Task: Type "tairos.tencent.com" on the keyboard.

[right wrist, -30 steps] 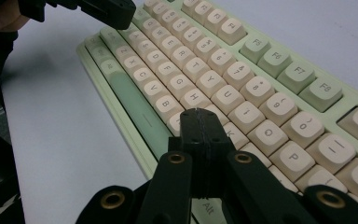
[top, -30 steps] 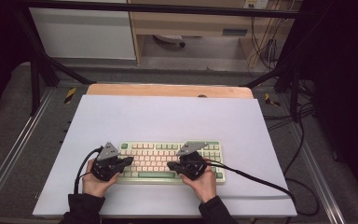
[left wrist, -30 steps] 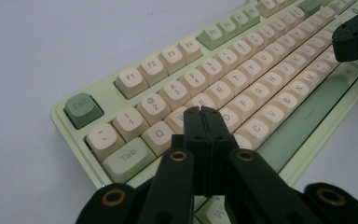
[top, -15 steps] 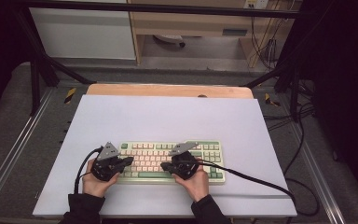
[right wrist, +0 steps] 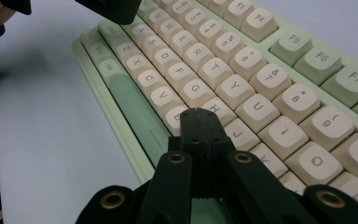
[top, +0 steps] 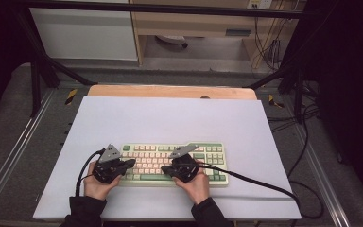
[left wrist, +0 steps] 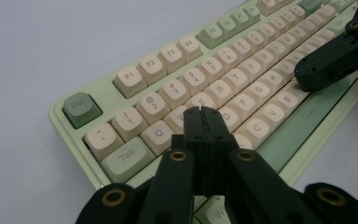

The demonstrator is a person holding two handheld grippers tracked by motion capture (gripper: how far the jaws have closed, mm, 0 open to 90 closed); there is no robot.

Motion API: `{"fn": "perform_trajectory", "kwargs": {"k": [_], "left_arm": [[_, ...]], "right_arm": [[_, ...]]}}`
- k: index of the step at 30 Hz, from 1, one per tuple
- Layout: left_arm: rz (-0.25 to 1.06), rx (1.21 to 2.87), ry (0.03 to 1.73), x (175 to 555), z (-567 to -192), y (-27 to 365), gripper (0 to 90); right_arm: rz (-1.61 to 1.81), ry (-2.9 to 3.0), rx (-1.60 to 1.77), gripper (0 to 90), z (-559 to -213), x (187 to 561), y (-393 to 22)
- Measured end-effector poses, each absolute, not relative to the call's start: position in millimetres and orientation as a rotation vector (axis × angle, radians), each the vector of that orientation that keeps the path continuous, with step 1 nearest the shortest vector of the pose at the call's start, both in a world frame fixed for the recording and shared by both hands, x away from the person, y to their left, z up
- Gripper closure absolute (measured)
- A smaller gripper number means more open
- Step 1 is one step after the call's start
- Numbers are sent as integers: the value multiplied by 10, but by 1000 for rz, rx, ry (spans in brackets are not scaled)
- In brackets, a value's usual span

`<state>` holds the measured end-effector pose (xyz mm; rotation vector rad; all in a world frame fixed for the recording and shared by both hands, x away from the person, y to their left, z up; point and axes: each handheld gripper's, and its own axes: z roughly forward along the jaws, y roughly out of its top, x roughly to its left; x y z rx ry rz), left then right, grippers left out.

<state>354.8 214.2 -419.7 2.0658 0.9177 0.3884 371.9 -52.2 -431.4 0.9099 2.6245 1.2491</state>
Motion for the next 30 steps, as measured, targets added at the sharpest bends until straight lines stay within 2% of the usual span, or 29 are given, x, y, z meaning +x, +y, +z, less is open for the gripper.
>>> {"fn": "perform_trajectory", "kwargs": {"k": [17,30], "left_arm": [[387,2059,915,3538,-4178,2144,900],[383,2064,903,3525,-4174,2106,900]], "right_arm": [[1237,2609,884,900,-4180,3690,-629],[1222,2594,909,900,-4125,3674,-890]]}}
